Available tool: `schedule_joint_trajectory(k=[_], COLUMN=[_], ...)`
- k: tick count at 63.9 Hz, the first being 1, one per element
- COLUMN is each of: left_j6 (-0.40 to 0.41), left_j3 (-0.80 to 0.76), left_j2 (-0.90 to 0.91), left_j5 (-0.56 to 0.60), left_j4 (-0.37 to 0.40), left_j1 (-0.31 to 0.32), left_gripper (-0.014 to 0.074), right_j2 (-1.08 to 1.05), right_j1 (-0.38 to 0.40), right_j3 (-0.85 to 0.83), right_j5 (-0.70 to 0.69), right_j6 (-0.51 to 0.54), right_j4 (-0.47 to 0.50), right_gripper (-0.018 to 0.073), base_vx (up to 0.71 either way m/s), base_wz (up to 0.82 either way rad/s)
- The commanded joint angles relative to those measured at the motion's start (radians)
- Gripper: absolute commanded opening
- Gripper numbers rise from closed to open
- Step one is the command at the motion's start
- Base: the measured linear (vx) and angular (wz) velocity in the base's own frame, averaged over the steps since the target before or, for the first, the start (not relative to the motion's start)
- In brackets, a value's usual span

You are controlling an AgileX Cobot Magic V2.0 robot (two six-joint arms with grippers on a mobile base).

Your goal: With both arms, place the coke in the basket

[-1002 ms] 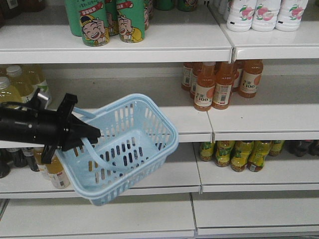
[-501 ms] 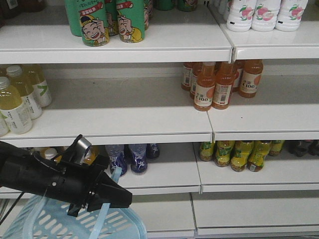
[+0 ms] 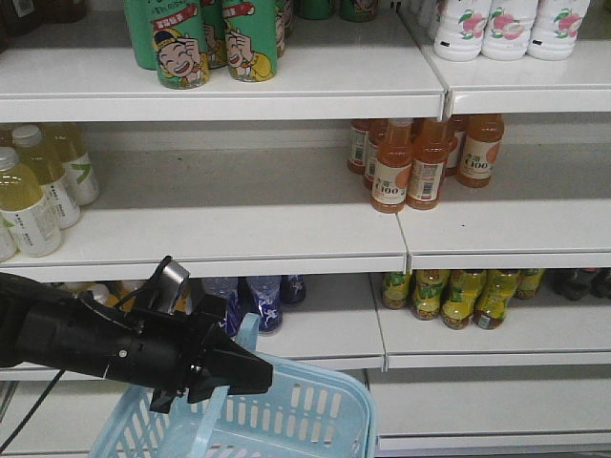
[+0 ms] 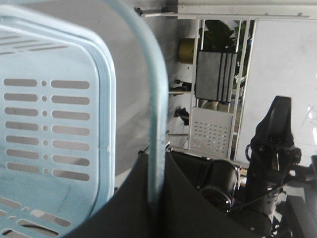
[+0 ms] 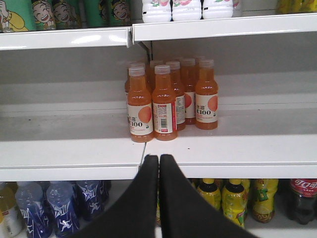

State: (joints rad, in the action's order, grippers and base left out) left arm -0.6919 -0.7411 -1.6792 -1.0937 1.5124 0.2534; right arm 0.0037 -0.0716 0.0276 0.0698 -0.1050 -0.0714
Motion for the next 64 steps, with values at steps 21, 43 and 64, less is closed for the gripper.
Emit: schedule_joint_trajectory(k=[21, 43, 64], left_j6=[-0.021, -0.021, -0.021], left_j3=[-0.013, -0.013, -0.013], left_j2=[0.047, 0.047, 0.047], left_j5=[0.01, 0.014, 0.016], left_j4=[0.144, 0.141, 0.141], left_j1=[0.046, 0.046, 0.046], left_gripper=[-0.0008, -0.0008, -0.0008], right_j2=[0.011, 0.011, 0.011], right_j1=[0.0, 0.0, 0.0], right_j3=[0.008, 0.008, 0.008], right_j5=[-0.07, -0.07, -0.07], right_j6=[0.01, 0.01, 0.01], right_j4=[-0.004, -0.004, -0.004], right_gripper=[-0.001, -0.001, -0.001], base_vx=[0.0, 0.0, 0.0], base_wz=[0.0, 0.0, 0.0])
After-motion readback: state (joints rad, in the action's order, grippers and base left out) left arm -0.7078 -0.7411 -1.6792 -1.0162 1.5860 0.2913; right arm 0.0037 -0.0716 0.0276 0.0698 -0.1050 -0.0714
